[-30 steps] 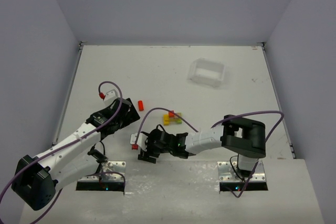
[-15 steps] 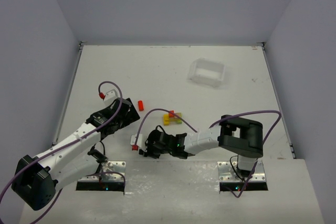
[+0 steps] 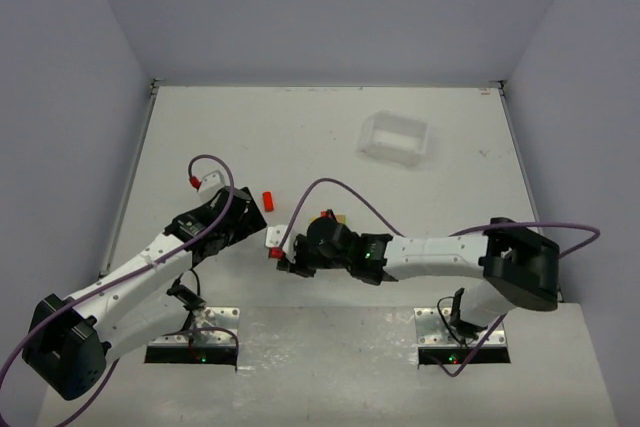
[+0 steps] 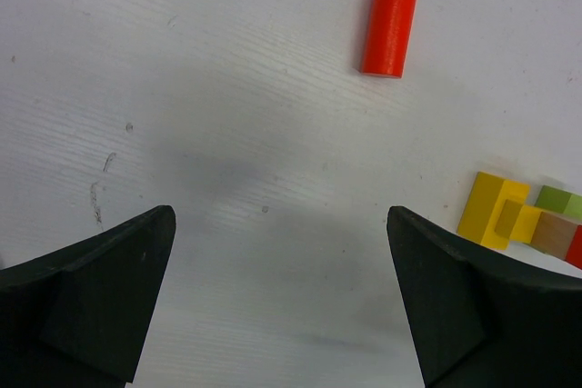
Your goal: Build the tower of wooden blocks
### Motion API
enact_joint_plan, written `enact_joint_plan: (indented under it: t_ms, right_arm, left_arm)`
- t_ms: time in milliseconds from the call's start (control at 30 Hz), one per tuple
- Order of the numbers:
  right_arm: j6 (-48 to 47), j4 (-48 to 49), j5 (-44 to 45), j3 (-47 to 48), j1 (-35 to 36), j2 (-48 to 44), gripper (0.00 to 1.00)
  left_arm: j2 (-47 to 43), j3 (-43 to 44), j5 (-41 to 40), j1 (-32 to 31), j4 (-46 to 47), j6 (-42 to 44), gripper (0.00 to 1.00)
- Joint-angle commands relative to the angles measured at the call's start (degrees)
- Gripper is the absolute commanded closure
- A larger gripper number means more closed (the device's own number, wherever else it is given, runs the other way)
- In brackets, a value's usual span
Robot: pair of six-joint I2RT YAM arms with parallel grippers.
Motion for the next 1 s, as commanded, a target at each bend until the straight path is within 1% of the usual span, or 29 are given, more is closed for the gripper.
enact_joint_plan:
  t_ms: [0, 33, 100, 133, 167, 233, 267, 367, 433, 467, 533, 600, 733, 867, 967]
  right_arm:
    - [-6.10, -4.18, -2.82, 4.85, -7.09, -9.40, 0.99]
    - [-7.26, -4.68, -3.44, 5.85, -9.01, -11.31, 0.98]
    - [-9.74, -5.43, -6.79, 9.44, -16.11, -13.71, 0.97]
    - [-9.19, -6.49, -8.93, 11.41, -18.72, -14.20, 0.97]
    - [-8.98, -8.86, -14.21, 15.75, -21.09, -14.19, 0.97]
    - [-10.81, -14.56, -16.77, 19.37, -25.78, -13.59, 0.97]
    - [-12.12, -16.58, -16.80, 19.81, -27.40, -13.73, 0.97]
    - [-16.88, -18.69, -17.25, 17.86, -30.09, -14.88, 0.97]
    - [-19.65, -22.28, -19.98, 16.69, -33.04, -15.78, 0.96]
    - [-20.11, -22.91, -20.44, 16.67, -33.30, -15.79, 0.96]
    - [-25.18, -29.85, -25.53, 16.55, -36.09, -15.78, 0.96]
    - [-27.17, -32.52, -28.44, 15.91, -37.68, -15.73, 0.96]
    - [-32.11, -33.52, -30.39, 12.16, -39.42, -15.61, 0.96]
    - [-35.23, -36.29, -31.74, 10.87, -39.63, -12.72, 0.95]
    - [-36.40, -36.32, -33.34, 10.19, -39.56, -10.12, 0.95]
  left_arm:
    - [-0.08, 1.45, 0.63, 0.68, 2.74, 1.36, 0.00]
    - [-0.06, 1.65, 0.75, 0.66, 2.97, 1.55, 0.00]
    - [0.14, 2.06, 1.12, 0.75, 3.51, 2.22, 0.00]
    - [0.39, 2.25, 1.21, 0.74, 4.08, 2.40, 0.00]
    - [0.57, 2.58, 1.21, 0.67, 4.34, 2.65, 0.00]
    - [1.03, 3.17, 1.26, 0.71, 4.74, 3.07, 0.00]
    - [1.19, 3.38, 1.14, 0.66, 5.01, 3.31, 0.00]
    - [1.70, 3.98, 0.77, 0.72, 5.80, 4.02, 0.00]
    - [2.28, 4.80, 0.94, 0.68, 6.26, 4.84, 0.00]
    - [2.57, 5.28, 1.02, 0.74, 6.37, 5.00, 0.00]
    - [3.50, 6.10, 1.92, 0.66, 7.65, 6.92, 0.00]
    - [4.22, 6.38, 3.06, 0.69, 9.26, 8.54, 0.00]
    - [6.16, 7.50, 5.37, 0.66, 11.21, 11.42, 0.00]
    - [7.82, 8.68, 5.98, 0.66, 12.10, 13.05, 0.00]
    - [8.59, 9.17, 7.34, 0.69, 13.77, 14.42, 0.00]
